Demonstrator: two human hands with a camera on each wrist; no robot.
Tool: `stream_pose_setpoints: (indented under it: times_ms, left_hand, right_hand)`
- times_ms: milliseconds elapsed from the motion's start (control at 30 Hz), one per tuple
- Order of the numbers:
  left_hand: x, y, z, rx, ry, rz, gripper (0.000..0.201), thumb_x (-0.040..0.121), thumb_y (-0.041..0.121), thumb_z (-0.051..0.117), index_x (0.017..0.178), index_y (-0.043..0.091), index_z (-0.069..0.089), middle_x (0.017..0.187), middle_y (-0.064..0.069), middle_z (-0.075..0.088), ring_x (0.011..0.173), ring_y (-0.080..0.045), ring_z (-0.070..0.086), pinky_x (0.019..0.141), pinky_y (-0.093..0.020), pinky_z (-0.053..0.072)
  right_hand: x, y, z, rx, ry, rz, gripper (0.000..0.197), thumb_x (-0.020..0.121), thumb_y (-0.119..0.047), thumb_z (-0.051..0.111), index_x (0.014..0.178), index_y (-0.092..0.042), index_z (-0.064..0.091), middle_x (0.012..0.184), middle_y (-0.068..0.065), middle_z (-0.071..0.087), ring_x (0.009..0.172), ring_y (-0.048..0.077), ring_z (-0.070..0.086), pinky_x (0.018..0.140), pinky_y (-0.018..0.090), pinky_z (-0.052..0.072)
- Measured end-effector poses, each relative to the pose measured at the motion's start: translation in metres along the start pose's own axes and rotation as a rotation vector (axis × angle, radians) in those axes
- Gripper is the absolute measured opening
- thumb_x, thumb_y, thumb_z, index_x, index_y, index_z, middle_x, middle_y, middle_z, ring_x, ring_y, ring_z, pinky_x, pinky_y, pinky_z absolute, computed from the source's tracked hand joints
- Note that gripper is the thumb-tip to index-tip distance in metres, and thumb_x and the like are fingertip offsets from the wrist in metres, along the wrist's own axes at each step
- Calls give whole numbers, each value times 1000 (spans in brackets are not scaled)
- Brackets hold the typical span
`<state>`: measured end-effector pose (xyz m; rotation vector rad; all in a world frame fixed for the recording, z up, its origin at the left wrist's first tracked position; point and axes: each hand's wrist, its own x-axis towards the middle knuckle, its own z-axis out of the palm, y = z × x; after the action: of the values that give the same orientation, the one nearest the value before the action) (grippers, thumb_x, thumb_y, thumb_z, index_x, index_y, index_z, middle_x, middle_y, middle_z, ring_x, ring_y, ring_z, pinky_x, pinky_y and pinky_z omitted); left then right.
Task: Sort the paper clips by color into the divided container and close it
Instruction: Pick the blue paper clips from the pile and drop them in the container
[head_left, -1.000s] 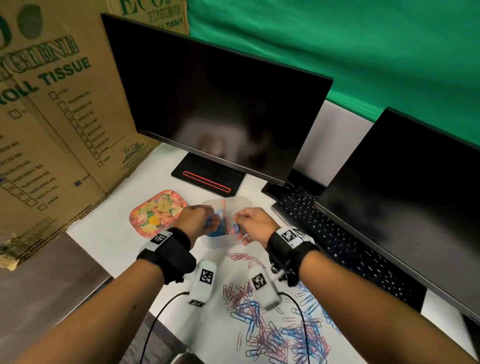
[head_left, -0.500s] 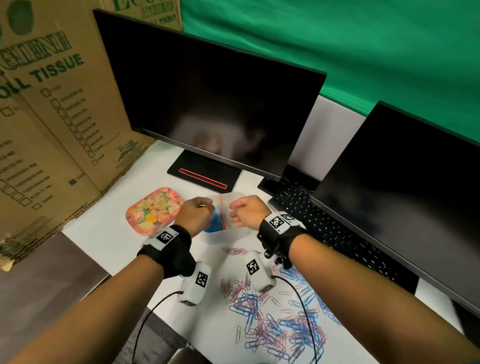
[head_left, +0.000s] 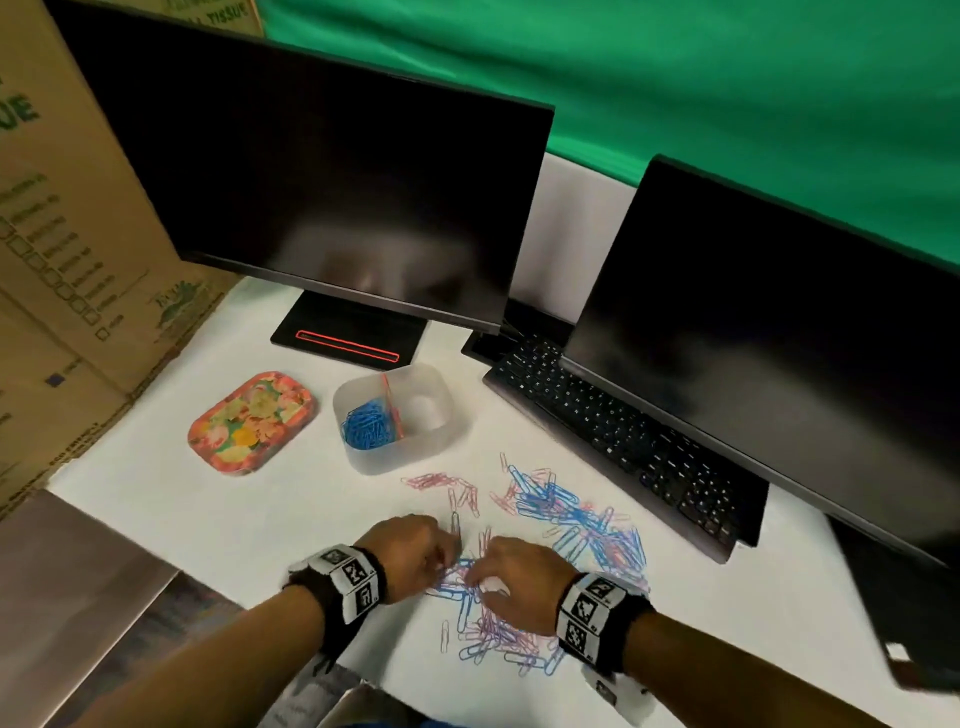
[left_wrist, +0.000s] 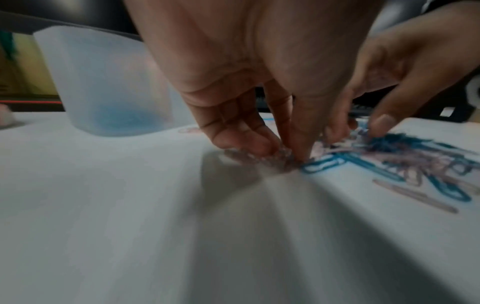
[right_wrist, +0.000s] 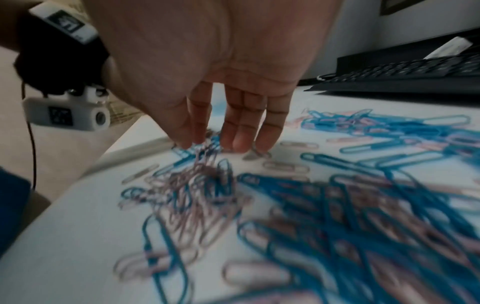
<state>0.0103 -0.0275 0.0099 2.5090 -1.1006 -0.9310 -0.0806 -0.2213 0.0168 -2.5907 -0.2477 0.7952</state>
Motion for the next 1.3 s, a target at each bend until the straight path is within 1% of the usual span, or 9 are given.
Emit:
stream_pose_setpoints:
  times_ms: [167,367,500,700,867,1000,1133,1233,1300]
  left_hand:
    - [1,-18,5,10,93,-69,22,80,25,53,99,28,65,94,9,48,94,-18,59,71,-23,39]
    - [2,-15,9,29,164,-66,26,83,33,55,108,29,62,107,8,52,100,-17,58,78,-26,43]
    - [12,4,16,51,167,-83,22,86,40,53,99,26,63,105,3,59,98,-21,58,76,-28,42]
    - [25,10,18,66,159,-154,16,87,32,52,94,22,62,104,-2,61,95,-25,60,77,-31,45]
    - [24,2,14,20,212,-183,13,88,26,51,94,21,61,102,-3,65,92,-25,60,74,-31,45]
    - [18,-2,11,-111,277,-201,22,88,22,54,108,24,61,105,-5,68,94,-27,62,76,-29,46]
    - [16,-9,7,-287,301,-185,34,87,18,58,120,24,62,102,-2,72,94,-21,65,81,-21,46]
    - [14,-10,1,-459,283,-203,23,82,10,61,99,22,71,88,0,72,83,-16,64,72,-17,45]
    - [13,-11,-3,-670,255,-235,21,72,6,60,84,22,67,77,-1,71,73,-18,62,68,-22,49]
  right_hand:
    - [-3,12,15,-42,100,-6,33,89,-36,52,121,-32,60,114,2,49,109,22,49,95,34,44]
    - [-9,27,13,-14,194,53,31,90,-38,50,118,-29,61,117,-1,52,110,19,51,95,30,44]
    - [-5,15,17,-91,231,34,27,91,-33,49,112,-24,63,113,1,56,107,23,53,93,35,46]
    - [6,-6,25,-184,176,-25,32,88,-20,57,119,-13,63,123,11,54,112,32,50,96,40,42]
    - [11,-6,23,-187,170,29,23,94,-21,49,104,-10,66,116,9,55,107,28,53,93,39,46]
    - [13,-3,22,-72,189,54,18,93,-20,49,99,-12,64,118,10,58,115,25,52,98,36,45]
    - [6,2,11,208,268,139,15,90,-16,52,91,-15,67,94,2,66,90,16,61,76,22,48]
    - [3,8,7,544,345,249,18,85,-6,57,87,-21,68,67,-10,57,60,4,53,60,15,43]
    - [1,11,1,726,366,286,22,85,-1,55,88,-19,67,60,-10,54,53,7,47,57,18,41]
